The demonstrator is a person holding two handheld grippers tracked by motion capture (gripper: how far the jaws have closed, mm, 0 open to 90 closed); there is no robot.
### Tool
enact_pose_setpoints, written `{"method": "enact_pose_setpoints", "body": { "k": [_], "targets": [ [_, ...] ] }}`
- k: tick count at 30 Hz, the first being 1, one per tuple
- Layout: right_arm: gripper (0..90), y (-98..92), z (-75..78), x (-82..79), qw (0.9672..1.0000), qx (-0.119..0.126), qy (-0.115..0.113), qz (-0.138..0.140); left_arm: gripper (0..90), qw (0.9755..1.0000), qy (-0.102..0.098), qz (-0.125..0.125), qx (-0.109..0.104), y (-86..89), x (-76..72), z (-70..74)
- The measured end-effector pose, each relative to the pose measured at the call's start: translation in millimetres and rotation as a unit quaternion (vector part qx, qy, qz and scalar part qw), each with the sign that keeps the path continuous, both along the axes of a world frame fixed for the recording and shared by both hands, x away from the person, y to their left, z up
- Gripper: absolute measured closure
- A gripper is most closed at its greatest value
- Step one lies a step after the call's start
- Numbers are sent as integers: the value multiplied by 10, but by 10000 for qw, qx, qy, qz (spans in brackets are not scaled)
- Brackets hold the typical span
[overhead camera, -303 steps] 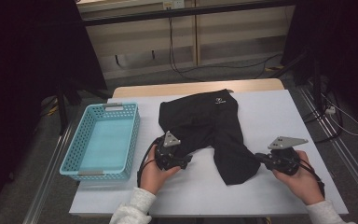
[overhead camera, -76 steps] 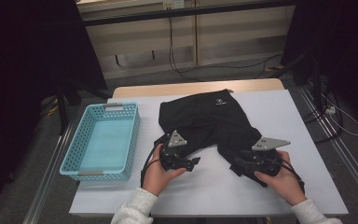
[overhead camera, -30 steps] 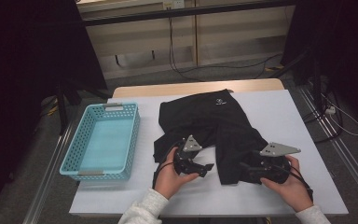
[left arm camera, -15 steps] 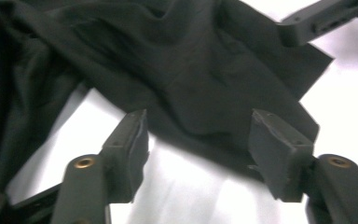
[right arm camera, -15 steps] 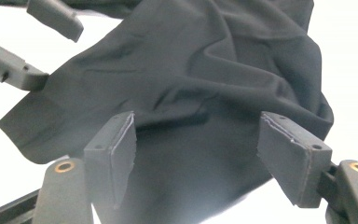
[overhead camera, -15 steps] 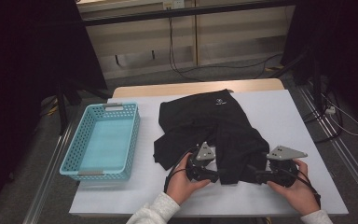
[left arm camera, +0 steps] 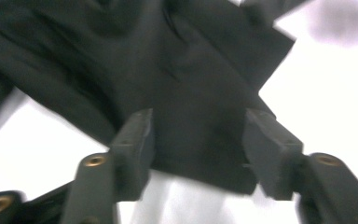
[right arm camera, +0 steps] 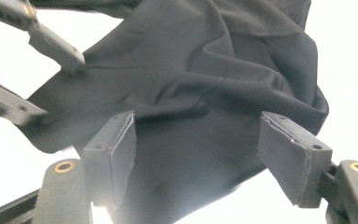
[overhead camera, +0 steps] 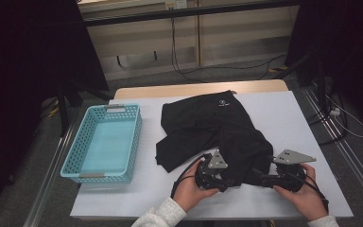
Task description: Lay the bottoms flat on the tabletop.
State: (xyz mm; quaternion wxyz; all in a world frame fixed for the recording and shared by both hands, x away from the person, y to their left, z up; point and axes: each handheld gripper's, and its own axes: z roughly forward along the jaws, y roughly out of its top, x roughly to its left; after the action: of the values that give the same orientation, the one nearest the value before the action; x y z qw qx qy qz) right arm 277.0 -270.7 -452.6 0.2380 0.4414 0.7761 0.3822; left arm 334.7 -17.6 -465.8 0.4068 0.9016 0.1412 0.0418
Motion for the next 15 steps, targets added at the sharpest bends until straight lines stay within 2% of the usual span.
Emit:
{"method": "enact_pose_setpoints", "body": {
  "k": [2,4,7,11,15],
  "targets": [
    [282,2,9,-10,10000,1,-14,14,574,10000,-41,-31,78,2,2,15],
    [287,4,12,-27,10000,-2,-17,58,707,10000,86,-8,22,15,14,14],
    [318,30,1,-88,9996,-45,-12,287,881,9994,322,93,-89,42,48,4],
    [416,81,-19,-166,9982,-82,95,590,895,9987,453,179,-151,42,63,11],
    [484,130,-94,-179,9948,-231,395,907,897,9975,494,367,-358,108,129,60]
  ]
}}
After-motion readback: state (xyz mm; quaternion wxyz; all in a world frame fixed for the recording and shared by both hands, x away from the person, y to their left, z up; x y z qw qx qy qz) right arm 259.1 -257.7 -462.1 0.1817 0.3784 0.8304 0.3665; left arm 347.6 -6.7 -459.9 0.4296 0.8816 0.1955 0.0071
